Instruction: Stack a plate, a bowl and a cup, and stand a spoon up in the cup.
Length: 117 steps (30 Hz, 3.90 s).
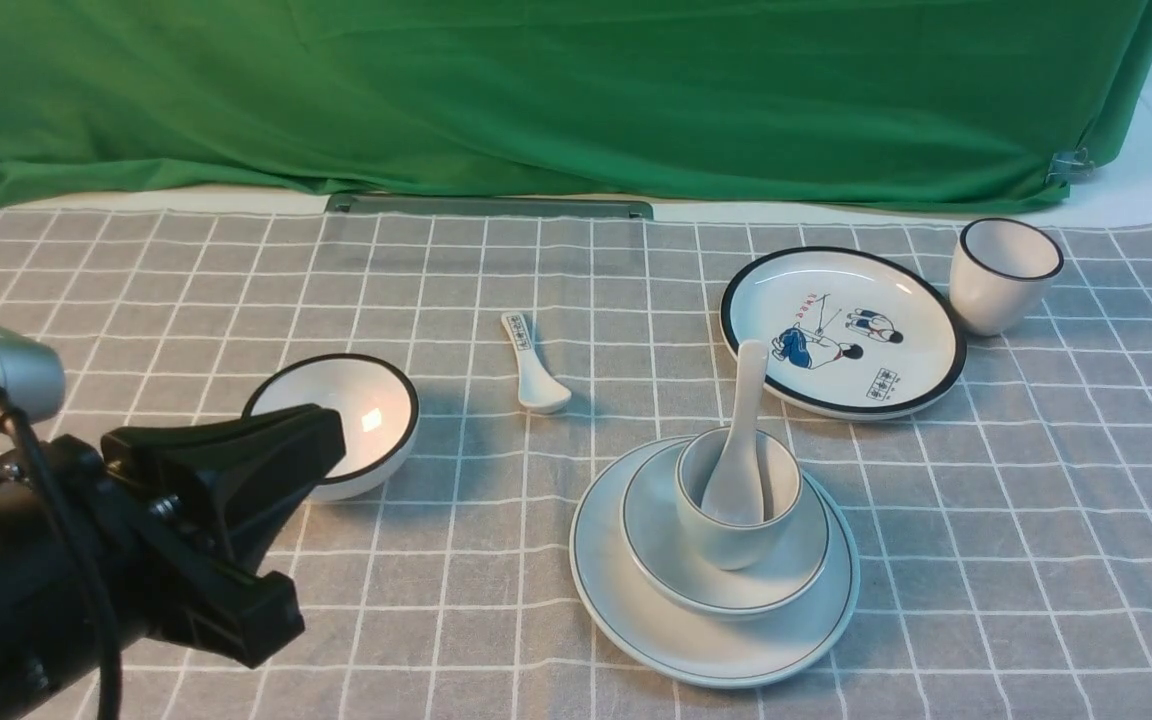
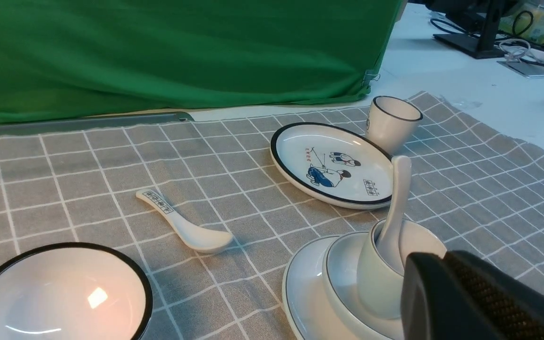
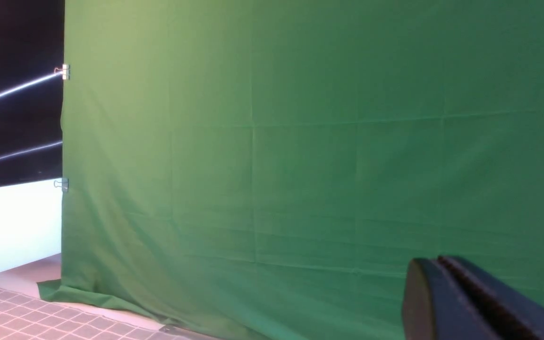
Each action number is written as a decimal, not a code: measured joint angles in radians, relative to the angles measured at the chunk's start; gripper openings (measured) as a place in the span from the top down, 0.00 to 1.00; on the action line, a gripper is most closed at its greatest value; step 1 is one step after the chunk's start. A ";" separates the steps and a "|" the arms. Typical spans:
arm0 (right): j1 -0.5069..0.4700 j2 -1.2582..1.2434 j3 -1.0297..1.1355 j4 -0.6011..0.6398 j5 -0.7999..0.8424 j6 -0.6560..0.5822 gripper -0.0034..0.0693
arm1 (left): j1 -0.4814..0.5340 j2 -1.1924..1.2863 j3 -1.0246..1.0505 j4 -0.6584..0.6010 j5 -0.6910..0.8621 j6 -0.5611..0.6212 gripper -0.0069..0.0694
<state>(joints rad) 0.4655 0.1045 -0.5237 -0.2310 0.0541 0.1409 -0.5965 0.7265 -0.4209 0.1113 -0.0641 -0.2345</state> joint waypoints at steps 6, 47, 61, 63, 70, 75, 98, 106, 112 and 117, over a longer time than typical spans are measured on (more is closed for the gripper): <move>0.000 0.000 0.000 0.000 -0.002 0.000 0.87 | 0.000 -0.009 0.000 0.028 0.005 0.041 0.89; 0.000 0.000 0.000 0.000 0.040 0.000 0.77 | 0.630 -0.725 0.428 -0.271 0.286 0.380 0.89; 0.000 0.000 0.000 0.000 0.043 -0.003 0.74 | 0.630 -0.725 0.428 -0.271 0.286 0.381 0.89; 0.000 0.000 0.008 0.000 0.055 -0.003 0.73 | 0.630 -0.725 0.428 -0.271 0.286 0.381 0.89; -0.196 -0.016 0.176 0.000 0.067 -0.003 0.72 | 0.630 -0.725 0.428 -0.271 0.286 0.381 0.89; -0.418 -0.054 0.437 0.000 0.074 -0.002 0.70 | 0.630 -0.725 0.428 -0.271 0.286 0.382 0.89; -0.453 -0.103 0.532 0.015 0.184 -0.017 0.66 | 0.630 -0.725 0.428 -0.270 0.288 0.382 0.89; -0.453 -0.103 0.532 0.016 0.184 -0.016 0.63 | 0.630 -0.725 0.428 -0.270 0.288 0.382 0.89; -0.453 -0.103 0.532 0.016 0.184 -0.015 0.63 | 0.630 -0.725 0.428 -0.270 0.288 0.382 0.89; -0.453 -0.103 0.532 0.016 0.184 -0.015 0.63 | 0.630 -0.725 0.428 -0.270 0.288 0.382 0.89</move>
<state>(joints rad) 0.0123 0.0013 0.0083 -0.2147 0.2383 0.1262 0.0334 0.0013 0.0070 -0.1590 0.2241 0.1473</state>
